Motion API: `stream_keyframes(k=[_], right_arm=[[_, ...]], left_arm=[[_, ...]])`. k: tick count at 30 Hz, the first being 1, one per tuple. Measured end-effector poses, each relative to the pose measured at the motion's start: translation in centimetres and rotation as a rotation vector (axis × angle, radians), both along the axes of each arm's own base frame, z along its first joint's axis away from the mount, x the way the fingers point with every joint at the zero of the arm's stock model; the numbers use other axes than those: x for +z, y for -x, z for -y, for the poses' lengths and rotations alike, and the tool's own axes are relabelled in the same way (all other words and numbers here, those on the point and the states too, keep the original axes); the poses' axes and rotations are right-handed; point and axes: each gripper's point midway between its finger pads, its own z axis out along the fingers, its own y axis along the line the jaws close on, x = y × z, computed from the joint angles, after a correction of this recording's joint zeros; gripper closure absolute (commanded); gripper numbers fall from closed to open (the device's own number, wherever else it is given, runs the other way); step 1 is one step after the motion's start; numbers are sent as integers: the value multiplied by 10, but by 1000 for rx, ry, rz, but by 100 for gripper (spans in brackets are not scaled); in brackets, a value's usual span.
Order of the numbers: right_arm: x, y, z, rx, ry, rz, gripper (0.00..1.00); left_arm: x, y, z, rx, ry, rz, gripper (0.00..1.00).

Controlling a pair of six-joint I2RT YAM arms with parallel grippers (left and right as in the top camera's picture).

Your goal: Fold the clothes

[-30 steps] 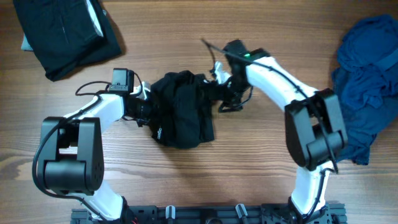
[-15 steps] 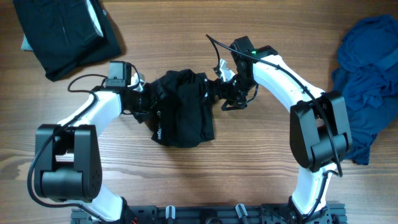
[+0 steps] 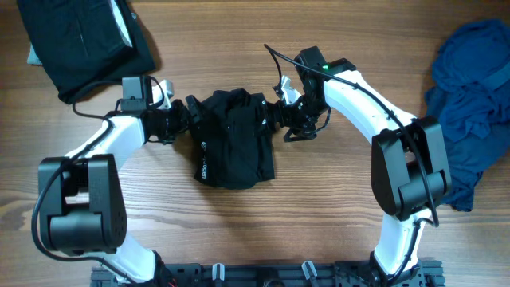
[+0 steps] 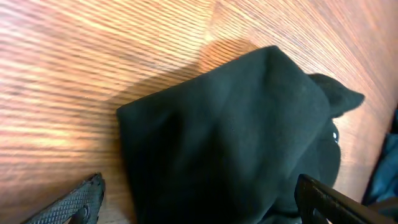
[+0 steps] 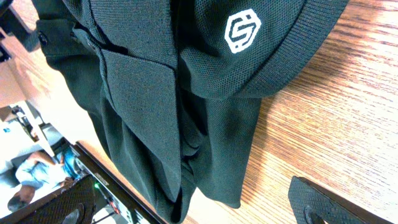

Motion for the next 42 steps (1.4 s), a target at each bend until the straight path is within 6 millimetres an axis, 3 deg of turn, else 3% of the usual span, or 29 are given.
stream_keyframes(k=[5, 10, 22, 23, 26, 30, 32, 42], right_arm=[[0, 0, 0, 0, 0, 1, 0], [0, -4, -2, 0, -7, 18, 0], [1, -5, -3, 0, -21, 21, 0], [2, -4, -4, 0, -23, 19, 0], [3, -4, -5, 0, -31, 16, 0], [3, -3, -5, 0, -36, 11, 0], [3, -3, -5, 0, -37, 9, 0], [4, 2, -5, 0, -34, -15, 0]], left_arm=[[0, 4, 11, -64, 58, -15, 0], [0, 22, 23, -114, 111, -79, 0], [2, 28, 39, -162, 174, -73, 2], [2, 28, 42, -169, 178, -65, 7], [1, 27, 47, -171, 189, -58, 42], [-10, 30, 47, -159, 187, -81, 73], [-16, 33, 47, -159, 180, -97, 94], [-18, 31, 48, -152, 190, -87, 96]])
